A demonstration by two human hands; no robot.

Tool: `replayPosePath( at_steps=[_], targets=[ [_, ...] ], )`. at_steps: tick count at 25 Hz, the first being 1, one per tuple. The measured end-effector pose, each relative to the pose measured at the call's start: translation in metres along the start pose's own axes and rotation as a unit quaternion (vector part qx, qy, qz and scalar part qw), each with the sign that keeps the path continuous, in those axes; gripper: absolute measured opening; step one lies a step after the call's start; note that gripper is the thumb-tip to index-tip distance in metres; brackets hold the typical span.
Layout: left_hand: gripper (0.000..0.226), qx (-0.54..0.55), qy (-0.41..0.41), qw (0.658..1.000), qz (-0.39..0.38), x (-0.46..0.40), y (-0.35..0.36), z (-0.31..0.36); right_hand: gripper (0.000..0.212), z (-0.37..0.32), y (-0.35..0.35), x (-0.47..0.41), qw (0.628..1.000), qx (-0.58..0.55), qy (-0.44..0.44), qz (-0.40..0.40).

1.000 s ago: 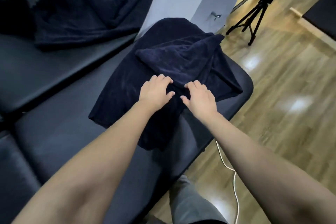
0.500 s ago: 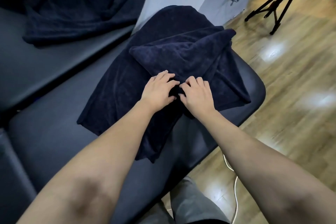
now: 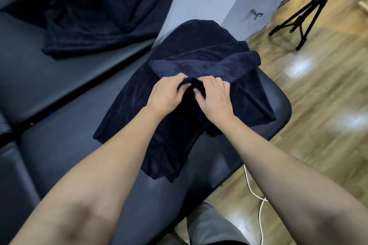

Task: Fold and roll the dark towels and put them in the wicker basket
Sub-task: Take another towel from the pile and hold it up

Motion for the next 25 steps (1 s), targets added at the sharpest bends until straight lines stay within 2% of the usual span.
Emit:
replayPosePath(
  at_steps=[7,11,20,25],
  targets=[
    [0.022,0.12,-0.083,0.974,0.174,0.043,-0.104,-0.028,0.021,-0.03,-0.008,-0.004,0.997,0.009,0.082,0.011],
    [0.024,0.157,-0.115,0.948,0.252,0.078,-0.165,-0.052,0.027,-0.074,-0.008,0.004,0.998,0.007,0.066,0.007],
    [0.019,0.183,-0.11,0.902,0.376,0.167,-0.271,-0.065,0.028,-0.154,-0.035,0.019,0.997,-0.045,0.049,0.049],
    [0.023,0.194,-0.123,0.851,0.473,0.23,-0.326,-0.071,0.022,-0.202,-0.051,0.034,0.995,-0.077,0.029,0.059]
  ],
)
Point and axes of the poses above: each hand's wrist, its own x-axis away from the middle knuckle, its own y-axis out of the palm, z = x × y, the point moved 7 cm from there along -x, towards the middle knuckle, and after that the axes turned 6 degrees about -y, right-handed, at the moved point
